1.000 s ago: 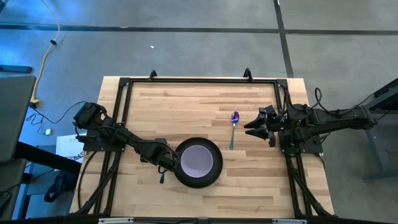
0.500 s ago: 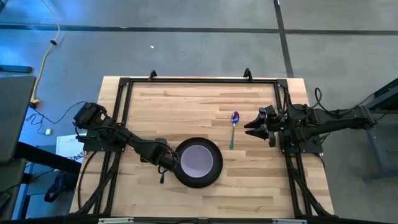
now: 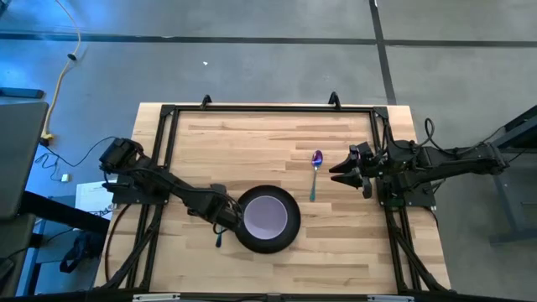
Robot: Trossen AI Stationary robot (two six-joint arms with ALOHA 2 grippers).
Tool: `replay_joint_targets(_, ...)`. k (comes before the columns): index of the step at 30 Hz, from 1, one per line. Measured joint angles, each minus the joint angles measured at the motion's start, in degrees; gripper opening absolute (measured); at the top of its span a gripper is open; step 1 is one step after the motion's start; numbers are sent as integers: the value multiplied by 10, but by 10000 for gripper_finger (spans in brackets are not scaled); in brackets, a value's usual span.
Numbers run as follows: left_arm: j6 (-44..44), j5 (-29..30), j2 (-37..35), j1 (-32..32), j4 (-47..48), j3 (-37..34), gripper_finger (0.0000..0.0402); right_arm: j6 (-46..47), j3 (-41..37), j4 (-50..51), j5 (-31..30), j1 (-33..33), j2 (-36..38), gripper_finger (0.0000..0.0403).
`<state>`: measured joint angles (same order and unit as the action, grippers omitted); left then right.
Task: Set table place
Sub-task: Put the violet spoon into the violet bowl
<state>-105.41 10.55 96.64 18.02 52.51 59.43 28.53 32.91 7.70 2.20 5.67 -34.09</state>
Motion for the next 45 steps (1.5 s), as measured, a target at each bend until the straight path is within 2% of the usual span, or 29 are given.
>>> replay_joint_targets(4,5,11,0,0,76,53,47,0,0,0,11,0,0,147)
replay_joint_targets(7,16,51,0,4,159,114,47,1,0,0,14,0,0,147)
replay_joint_targets(14,22,205,-1,19,334,285,47,12,0,4,15,0,0,147)
replay_joint_targets(19,76,342,-2,50,374,368,47,12,0,4,15,0,0,147)
replay_joint_targets(23,158,426,-19,68,375,385,47,12,0,3,15,0,0,147)
replay_joint_targets(29,295,496,-46,113,375,384,47,42,0,4,13,0,0,147)
replay_joint_targets(33,355,547,-74,151,375,384,47,71,0,4,-31,2,0,147)
replay_joint_targets(40,375,610,-139,214,375,384,47,75,0,4,-104,9,-1,147)
replay_joint_targets(43,363,608,-159,223,375,384,47,74,0,2,-125,8,-4,147)
replay_joint_targets(45,359,586,-167,221,375,384,47,75,0,0,-127,8,-10,147)
